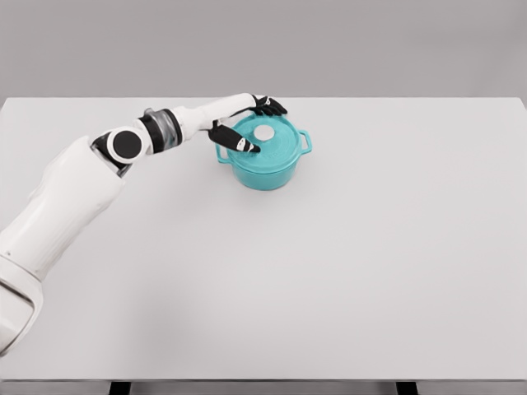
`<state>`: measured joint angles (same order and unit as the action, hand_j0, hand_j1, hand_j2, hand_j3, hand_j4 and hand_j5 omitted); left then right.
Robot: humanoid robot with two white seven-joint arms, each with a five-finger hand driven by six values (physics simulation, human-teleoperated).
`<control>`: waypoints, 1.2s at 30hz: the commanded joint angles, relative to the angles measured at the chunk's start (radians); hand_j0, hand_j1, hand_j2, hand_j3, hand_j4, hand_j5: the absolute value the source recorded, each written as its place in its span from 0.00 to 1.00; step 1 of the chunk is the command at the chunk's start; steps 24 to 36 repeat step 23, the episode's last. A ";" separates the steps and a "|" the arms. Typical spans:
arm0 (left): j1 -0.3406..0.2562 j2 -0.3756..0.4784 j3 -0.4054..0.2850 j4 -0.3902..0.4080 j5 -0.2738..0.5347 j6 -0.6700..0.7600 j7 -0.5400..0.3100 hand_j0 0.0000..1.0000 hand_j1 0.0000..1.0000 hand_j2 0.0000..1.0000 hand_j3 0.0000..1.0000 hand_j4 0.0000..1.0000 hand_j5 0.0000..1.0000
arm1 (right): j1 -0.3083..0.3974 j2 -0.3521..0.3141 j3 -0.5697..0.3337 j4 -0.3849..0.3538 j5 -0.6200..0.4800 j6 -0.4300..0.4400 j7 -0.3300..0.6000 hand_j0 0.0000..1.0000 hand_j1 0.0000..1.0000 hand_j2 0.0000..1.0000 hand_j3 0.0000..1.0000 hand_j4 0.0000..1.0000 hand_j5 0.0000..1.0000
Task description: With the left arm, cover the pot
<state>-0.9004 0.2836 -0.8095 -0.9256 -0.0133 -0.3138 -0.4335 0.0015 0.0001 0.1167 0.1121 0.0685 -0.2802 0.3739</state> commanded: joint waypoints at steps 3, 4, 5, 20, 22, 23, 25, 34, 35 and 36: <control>0.000 0.011 0.003 -0.010 0.023 0.001 -0.005 0.85 0.85 0.85 0.85 0.85 0.85 | 0.000 0.000 0.000 0.000 0.001 0.000 0.000 1.00 1.00 1.00 1.00 1.00 1.00; 0.000 0.017 0.001 -0.012 0.029 0.001 -0.005 0.86 0.86 0.86 0.86 0.86 0.86 | 0.000 0.000 0.000 0.000 0.001 0.000 0.000 1.00 1.00 1.00 1.00 1.00 1.00; 0.000 0.032 0.000 -0.016 0.039 0.001 -0.007 0.87 0.87 0.87 0.87 0.87 0.87 | 0.000 0.000 0.000 0.000 0.001 0.000 0.000 1.00 1.00 1.00 1.00 1.00 1.00; 0.153 0.597 0.009 -0.467 0.358 -0.002 -0.024 1.00 1.00 1.00 1.00 1.00 1.00 | 0.002 0.000 0.000 0.000 0.001 0.000 0.000 1.00 1.00 1.00 1.00 1.00 1.00; 0.169 0.598 0.010 -0.469 0.358 -0.002 -0.022 1.00 1.00 1.00 1.00 1.00 1.00 | 0.000 0.000 0.000 0.000 0.001 0.000 0.000 1.00 1.00 1.00 1.00 1.00 1.00; 0.175 0.598 0.010 -0.466 0.357 -0.002 -0.022 1.00 1.00 1.00 1.00 1.00 1.00 | 0.002 0.000 0.000 0.000 0.001 0.000 0.000 1.00 1.00 1.00 1.00 1.00 1.00; 0.175 0.598 0.010 -0.466 0.357 -0.002 -0.022 1.00 1.00 1.00 1.00 1.00 1.00 | 0.002 0.000 0.000 0.000 0.001 0.000 0.000 1.00 1.00 1.00 1.00 1.00 1.00; 0.175 0.598 0.010 -0.466 0.357 -0.002 -0.022 1.00 1.00 1.00 1.00 1.00 1.00 | 0.002 0.000 0.000 0.000 0.001 0.000 0.000 1.00 1.00 1.00 1.00 1.00 1.00; 0.175 0.598 0.010 -0.466 0.357 -0.002 -0.022 1.00 1.00 1.00 1.00 1.00 1.00 | 0.002 0.000 0.000 0.000 0.001 0.000 0.000 1.00 1.00 1.00 1.00 1.00 1.00; 0.175 0.598 0.010 -0.466 0.357 -0.002 -0.022 1.00 1.00 1.00 1.00 1.00 1.00 | 0.002 0.000 0.000 0.000 0.001 0.000 0.000 1.00 1.00 1.00 1.00 1.00 1.00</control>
